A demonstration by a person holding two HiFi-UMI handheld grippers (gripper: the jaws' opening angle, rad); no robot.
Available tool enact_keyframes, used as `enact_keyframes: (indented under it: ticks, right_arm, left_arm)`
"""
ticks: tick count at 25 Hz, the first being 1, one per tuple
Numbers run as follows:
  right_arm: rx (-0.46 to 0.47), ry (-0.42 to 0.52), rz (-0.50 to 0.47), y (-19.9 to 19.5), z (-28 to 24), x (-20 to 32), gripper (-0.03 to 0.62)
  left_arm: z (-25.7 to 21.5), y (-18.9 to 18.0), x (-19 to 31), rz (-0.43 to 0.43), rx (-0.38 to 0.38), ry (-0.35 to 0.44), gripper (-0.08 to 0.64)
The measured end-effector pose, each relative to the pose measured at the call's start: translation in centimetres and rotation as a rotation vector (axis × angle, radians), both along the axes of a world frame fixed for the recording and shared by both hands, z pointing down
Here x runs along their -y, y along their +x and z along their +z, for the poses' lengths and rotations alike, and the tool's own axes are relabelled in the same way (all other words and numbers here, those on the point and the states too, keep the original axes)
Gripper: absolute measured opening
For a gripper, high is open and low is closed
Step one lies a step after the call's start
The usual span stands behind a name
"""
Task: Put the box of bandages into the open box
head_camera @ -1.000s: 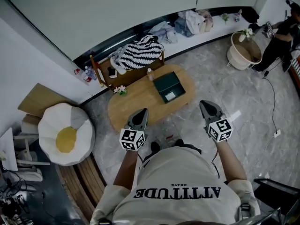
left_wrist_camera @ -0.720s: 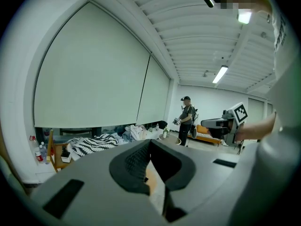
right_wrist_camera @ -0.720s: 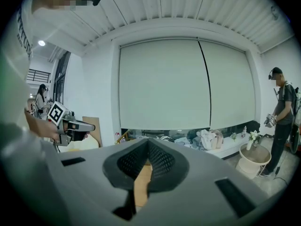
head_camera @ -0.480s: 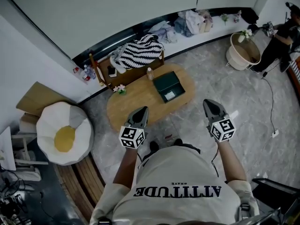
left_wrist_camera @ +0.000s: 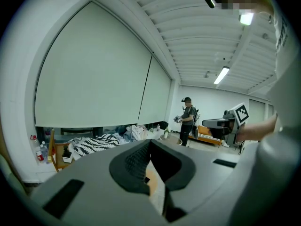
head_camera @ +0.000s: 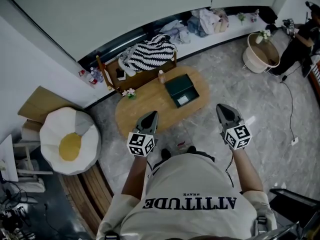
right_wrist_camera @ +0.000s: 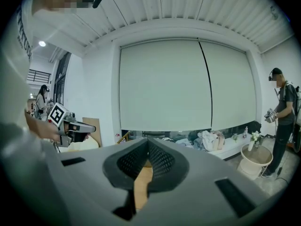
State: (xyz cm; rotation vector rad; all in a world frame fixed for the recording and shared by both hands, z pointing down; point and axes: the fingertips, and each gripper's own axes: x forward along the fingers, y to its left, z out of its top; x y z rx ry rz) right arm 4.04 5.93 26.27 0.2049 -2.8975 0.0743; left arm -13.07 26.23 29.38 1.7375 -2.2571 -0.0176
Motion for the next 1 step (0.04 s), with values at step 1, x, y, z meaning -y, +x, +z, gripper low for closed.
enact_keyframes:
  ticks: [1]
  right_arm:
    - [0.000,0.001,-0.002,-0.19,0.01,-0.01,0.020]
  left_arm:
    - [-0.01,-0.22,-0.02,-0.001,0.001,0.000,0.021]
